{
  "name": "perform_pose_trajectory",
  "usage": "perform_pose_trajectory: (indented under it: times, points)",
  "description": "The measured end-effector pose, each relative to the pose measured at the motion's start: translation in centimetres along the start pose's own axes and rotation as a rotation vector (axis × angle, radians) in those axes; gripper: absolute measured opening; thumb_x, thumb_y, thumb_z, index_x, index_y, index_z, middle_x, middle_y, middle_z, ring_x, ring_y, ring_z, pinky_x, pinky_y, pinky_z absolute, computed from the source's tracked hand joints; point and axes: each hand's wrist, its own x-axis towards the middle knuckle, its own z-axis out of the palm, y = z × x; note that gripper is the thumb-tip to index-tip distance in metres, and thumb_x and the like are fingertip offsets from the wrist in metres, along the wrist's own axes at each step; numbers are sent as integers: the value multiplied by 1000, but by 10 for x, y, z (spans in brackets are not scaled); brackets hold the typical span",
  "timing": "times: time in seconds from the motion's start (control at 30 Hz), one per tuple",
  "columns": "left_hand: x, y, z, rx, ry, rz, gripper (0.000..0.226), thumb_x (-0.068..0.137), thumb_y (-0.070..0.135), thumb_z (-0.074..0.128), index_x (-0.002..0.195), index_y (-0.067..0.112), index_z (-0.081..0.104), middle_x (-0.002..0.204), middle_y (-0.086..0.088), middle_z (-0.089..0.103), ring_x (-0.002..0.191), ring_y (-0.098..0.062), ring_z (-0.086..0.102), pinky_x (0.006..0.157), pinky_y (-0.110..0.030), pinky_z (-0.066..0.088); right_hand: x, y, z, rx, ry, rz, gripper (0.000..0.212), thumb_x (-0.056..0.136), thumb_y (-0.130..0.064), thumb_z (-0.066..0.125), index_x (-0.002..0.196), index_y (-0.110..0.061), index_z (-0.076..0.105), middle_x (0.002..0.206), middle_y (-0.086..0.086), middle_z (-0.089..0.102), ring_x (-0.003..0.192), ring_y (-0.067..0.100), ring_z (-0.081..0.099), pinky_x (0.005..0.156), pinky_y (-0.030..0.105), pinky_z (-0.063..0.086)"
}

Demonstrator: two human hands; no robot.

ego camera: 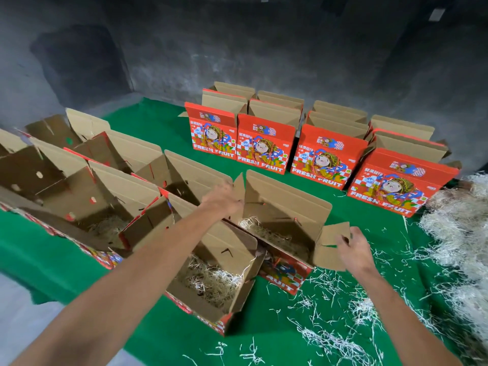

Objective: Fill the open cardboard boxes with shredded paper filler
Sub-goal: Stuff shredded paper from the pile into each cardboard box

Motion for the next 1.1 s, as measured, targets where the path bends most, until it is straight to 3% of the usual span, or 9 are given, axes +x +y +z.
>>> perform_pose_trajectory:
  times: [0.17,0.37,0.47,0.63,0.7,0.8,0.9,1.0,1.1]
  points:
    - [10,-10,10,-118,-46,-15,31,92,15,61,123,19,54,101,-1,64,85,-15,62,76,-32,55,-2,-9,9,-2,-42,-12,9,102,-18,52,105,-14,45,96,2,61,77,8,59,47,20,46]
    - [23,-9,3,-134,-116,-36,10,96,12,53,101,18,47,91,2,53,96,-22,50,83,-35,43,-9,-17,18,13,-83,-23,24,101,-36,54,118,-19,54,103,3,69,89,21,67,63,29,54]
    - [21,-9,-1,-144,-161,-15,37,104,26,43,140,18,43,126,-7,56,116,-26,51,97,-40,42,-10,-21,20,-49,-20,-25,28,101,-35,54,117,-12,59,103,10,70,94,30,68,84,45,58]
    - [20,-12,-10,-120,-227,-13,64,102,57,28,152,16,34,153,-13,40,140,-33,37,113,-51,30,-3,-16,7,-158,-36,-84,19,101,-25,52,106,-8,59,96,13,69,84,31,67,73,41,60]
    - [19,-11,-13,-151,-249,-28,78,98,70,18,153,16,31,146,-16,46,134,-32,44,114,-54,27,-1,-9,1,-169,-40,-79,18,100,-23,53,106,-7,59,97,14,68,84,31,66,72,42,60]
    - [16,-6,-18,-210,-254,-36,89,89,80,1,136,23,51,104,-9,59,96,-19,59,100,-48,43,-1,1,-7,-132,-60,-38,12,100,-24,55,102,-12,55,94,10,64,79,28,63,53,37,61]
    - [19,-10,-17,-344,-287,-136,84,94,75,13,157,20,21,158,-15,32,144,-36,32,115,-57,25,0,12,-14,-112,-55,-15,9,99,-26,57,100,-17,54,95,9,64,77,24,63,42,23,50]
    - [18,-17,-19,-363,-336,-135,81,94,74,26,157,23,20,161,-9,27,146,-32,29,114,-56,28,-1,23,-17,-86,-57,-5,10,99,-28,58,99,-19,55,94,7,66,75,16,63,44,18,47]
    - [15,-17,-22,-299,-365,-89,72,94,68,42,142,14,40,137,-9,53,126,-26,52,113,-55,35,-3,25,-16,-79,-59,-14,10,99,-28,58,101,-19,54,94,6,64,81,23,63,45,15,42]
